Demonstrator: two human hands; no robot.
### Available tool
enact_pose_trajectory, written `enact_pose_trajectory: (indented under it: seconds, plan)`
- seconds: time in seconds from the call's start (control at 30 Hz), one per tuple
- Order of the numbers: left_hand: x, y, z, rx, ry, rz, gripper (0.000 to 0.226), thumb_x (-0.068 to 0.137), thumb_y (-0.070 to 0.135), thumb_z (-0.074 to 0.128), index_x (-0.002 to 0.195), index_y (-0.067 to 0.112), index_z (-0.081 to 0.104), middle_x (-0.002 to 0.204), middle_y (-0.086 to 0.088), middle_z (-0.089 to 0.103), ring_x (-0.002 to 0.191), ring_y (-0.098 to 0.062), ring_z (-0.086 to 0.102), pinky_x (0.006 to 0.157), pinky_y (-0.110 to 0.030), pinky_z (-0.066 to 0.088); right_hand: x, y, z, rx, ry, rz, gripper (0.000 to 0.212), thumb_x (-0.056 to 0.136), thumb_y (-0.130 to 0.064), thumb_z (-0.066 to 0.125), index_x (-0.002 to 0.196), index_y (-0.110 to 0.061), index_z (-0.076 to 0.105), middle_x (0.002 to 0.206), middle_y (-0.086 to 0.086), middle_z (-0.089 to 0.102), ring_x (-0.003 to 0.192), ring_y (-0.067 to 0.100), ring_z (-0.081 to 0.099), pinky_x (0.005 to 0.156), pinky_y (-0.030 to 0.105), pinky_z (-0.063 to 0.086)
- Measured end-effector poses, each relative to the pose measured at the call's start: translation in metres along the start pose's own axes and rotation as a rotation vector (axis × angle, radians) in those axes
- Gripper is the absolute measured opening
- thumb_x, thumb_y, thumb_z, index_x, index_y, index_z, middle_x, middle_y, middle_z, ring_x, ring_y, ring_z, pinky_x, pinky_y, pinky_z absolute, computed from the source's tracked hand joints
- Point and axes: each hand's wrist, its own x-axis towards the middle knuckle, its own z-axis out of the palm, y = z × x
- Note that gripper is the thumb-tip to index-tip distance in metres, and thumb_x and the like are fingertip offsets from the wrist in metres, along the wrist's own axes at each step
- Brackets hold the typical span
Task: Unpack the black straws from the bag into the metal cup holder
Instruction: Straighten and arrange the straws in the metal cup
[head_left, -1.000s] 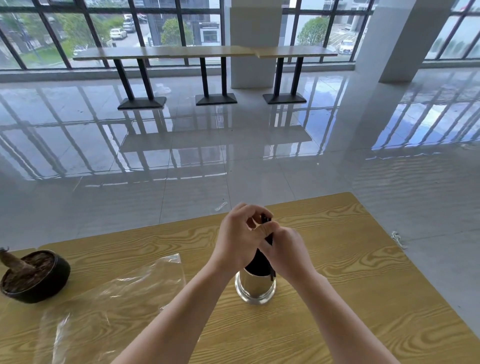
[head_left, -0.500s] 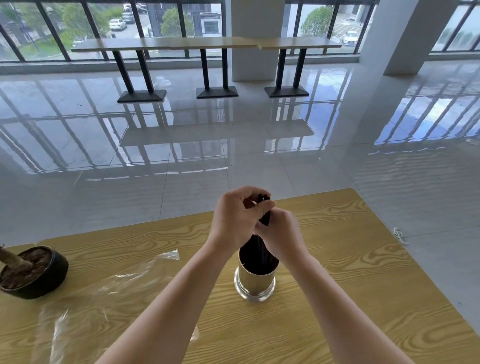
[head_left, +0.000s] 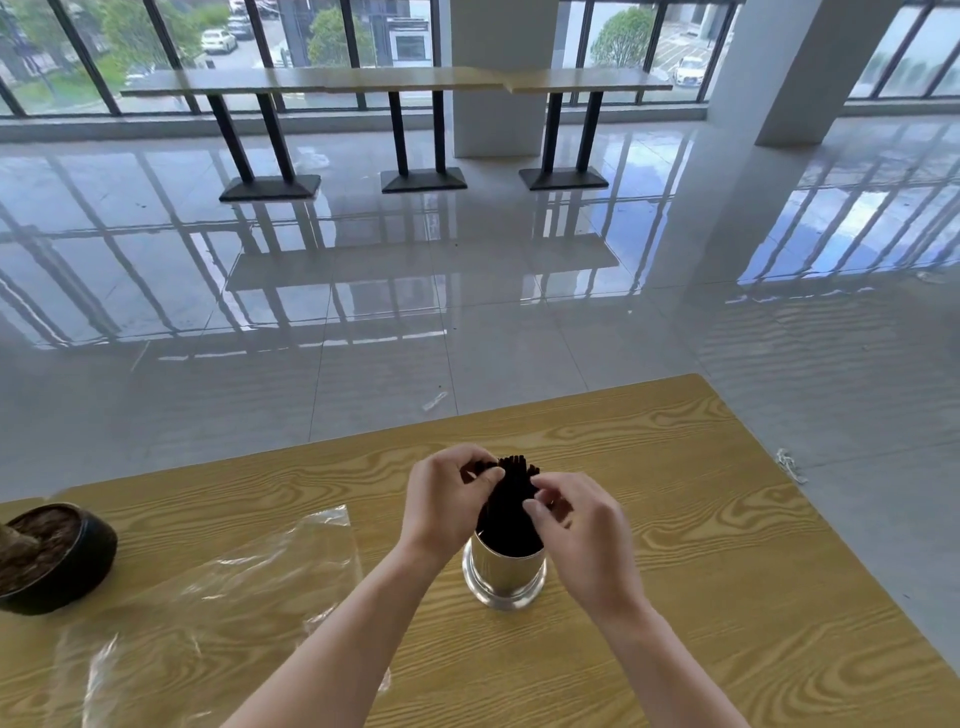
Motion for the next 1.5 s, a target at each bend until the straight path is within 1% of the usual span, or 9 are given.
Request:
enact_pose_trajectory:
  seconds: [0.13,0.23,0.37,0.53,0.8,1.0,1.2,1.33,1.5]
  plan:
    - [0.001,-0.008,0.006,0.032,-0.002,-0.054,0.004,0.084,0.018,0.078,0.086,0.021,0.077,0.071,0.013,0.071,0.068,-0.006,0.067,0.064,-0.018,0.051,-0.008,0.029,-0.015,0.143,0.084,0.263,0.017,0.086,-0.013,0.077,0.101,-0.02,0.073,0.079,-0.009,0.07,0.075,0.005,0.067,0.062,0.013,0.052]
    - [0.0,-0.013,0.011,0.066,-0.011,-0.078,0.004,0.085,0.018,0.078,0.085,0.022,0.077,0.071,0.014,0.069,0.068,-0.006,0.066,0.063,-0.015,0.049,-0.005,0.043,-0.017,0.187,0.017,0.361,0.022,0.088,-0.017,0.075,0.109,-0.021,0.071,0.082,-0.004,0.069,0.071,0.011,0.067,0.063,0.03,0.06]
    - [-0.004,-0.019,0.013,0.098,-0.003,-0.081,0.01,0.084,0.017,0.078,0.091,0.022,0.076,0.081,0.013,0.069,0.072,-0.009,0.065,0.071,-0.026,0.055,0.005,0.044,-0.011,0.15,-0.043,0.3,0.033,0.087,-0.023,0.077,0.119,-0.021,0.068,0.089,-0.007,0.069,0.077,0.011,0.067,0.066,0.037,0.061]
    - [-0.008,-0.022,0.012,0.072,0.025,-0.043,0.041,0.081,0.011,0.08,0.119,0.02,0.067,0.106,0.003,0.059,0.076,-0.01,0.064,0.077,-0.023,0.055,0.017,0.04,-0.002,0.012,-0.102,0.201,0.042,0.084,-0.024,0.08,0.124,-0.022,0.066,0.097,-0.013,0.065,0.078,0.004,0.064,0.07,0.021,0.056]
    - [-0.014,-0.024,0.014,0.125,0.067,0.015,0.03,0.084,0.01,0.077,0.112,0.016,0.07,0.091,0.005,0.063,0.075,-0.011,0.063,0.074,-0.029,0.055,0.04,0.032,0.004,-0.143,-0.12,0.065,0.038,0.09,-0.033,0.072,0.125,-0.021,0.067,0.106,-0.011,0.069,0.096,0.009,0.056,0.078,0.022,0.044]
    - [-0.007,-0.02,0.019,0.103,0.109,-0.01,0.021,0.084,0.011,0.076,0.104,0.016,0.074,0.083,0.008,0.069,0.076,-0.009,0.065,0.076,-0.028,0.054,0.059,0.025,0.011,-0.222,-0.204,0.062,0.024,0.095,-0.027,0.065,0.117,-0.02,0.073,0.108,-0.004,0.073,0.106,0.016,0.06,0.085,0.03,0.049]
    - [-0.007,-0.023,0.021,0.06,0.095,-0.006,0.031,0.081,0.008,0.076,0.111,0.018,0.072,0.099,0.007,0.067,0.075,-0.007,0.064,0.076,-0.026,0.056,0.063,0.023,0.013,-0.222,-0.2,0.082,0.012,0.093,-0.02,0.067,0.098,-0.02,0.077,0.096,-0.005,0.075,0.096,0.014,0.064,0.083,0.03,0.051]
    - [-0.005,-0.021,0.022,0.073,0.064,-0.02,0.03,0.083,0.014,0.073,0.111,0.024,0.071,0.099,0.013,0.064,0.078,-0.004,0.063,0.073,-0.014,0.048,0.069,0.023,0.014,-0.18,-0.195,0.072,0.008,0.094,-0.019,0.066,0.096,-0.019,0.074,0.093,-0.007,0.071,0.088,0.01,0.062,0.069,0.015,0.041]
    - [-0.001,-0.02,0.026,0.092,0.039,-0.009,0.019,0.087,0.023,0.071,0.105,0.025,0.073,0.099,0.013,0.068,0.083,-0.006,0.064,0.079,-0.027,0.054,0.075,0.02,0.018,-0.155,-0.256,0.052,0.005,0.093,-0.023,0.068,0.093,-0.023,0.073,0.084,-0.014,0.069,0.08,0.005,0.063,0.064,0.01,0.039]
